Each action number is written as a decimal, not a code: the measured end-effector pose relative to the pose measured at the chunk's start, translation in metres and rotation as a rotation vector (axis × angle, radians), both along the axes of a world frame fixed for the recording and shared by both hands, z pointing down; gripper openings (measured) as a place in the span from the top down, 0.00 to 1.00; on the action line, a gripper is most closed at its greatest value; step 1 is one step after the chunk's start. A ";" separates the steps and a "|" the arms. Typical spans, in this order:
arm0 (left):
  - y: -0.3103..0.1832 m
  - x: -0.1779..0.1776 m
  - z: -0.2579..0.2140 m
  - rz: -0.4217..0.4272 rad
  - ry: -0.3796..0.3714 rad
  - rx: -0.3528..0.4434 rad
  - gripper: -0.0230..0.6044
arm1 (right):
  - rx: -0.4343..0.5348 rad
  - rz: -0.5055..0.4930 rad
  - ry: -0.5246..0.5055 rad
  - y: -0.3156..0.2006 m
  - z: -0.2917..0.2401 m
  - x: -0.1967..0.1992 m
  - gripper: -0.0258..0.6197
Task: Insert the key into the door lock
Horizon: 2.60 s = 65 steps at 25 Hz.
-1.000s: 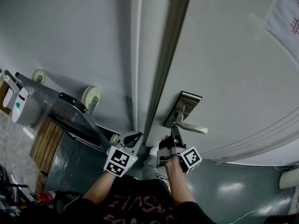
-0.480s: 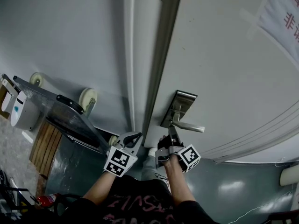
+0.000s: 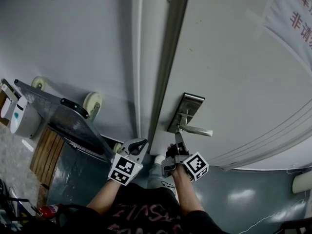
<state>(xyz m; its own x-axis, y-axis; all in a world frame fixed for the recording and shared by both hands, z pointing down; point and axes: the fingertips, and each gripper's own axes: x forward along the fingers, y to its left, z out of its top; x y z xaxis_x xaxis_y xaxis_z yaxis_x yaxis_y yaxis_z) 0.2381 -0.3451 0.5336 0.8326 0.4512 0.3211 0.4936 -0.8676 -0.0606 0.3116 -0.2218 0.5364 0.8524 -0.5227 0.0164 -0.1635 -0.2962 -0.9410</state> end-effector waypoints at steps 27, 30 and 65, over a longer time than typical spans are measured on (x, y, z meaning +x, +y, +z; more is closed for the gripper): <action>0.024 -0.025 -0.015 0.056 0.039 -0.030 0.94 | -0.499 0.001 0.173 0.031 -0.016 -0.056 0.81; 0.025 -0.024 -0.019 0.056 0.045 -0.040 0.94 | -0.508 -0.013 0.196 0.026 -0.027 -0.060 0.82; 0.074 -0.013 -0.063 -0.041 0.121 -0.037 0.94 | -0.937 -0.023 0.450 0.087 -0.066 -0.070 0.86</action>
<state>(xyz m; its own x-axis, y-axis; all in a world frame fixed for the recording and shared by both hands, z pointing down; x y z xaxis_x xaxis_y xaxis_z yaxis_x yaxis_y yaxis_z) 0.2252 -0.2710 0.4709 0.8824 0.4254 0.2010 0.4483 -0.8899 -0.0848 0.2417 -0.1344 0.4707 0.8700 -0.4813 0.1071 -0.4580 -0.8693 -0.1861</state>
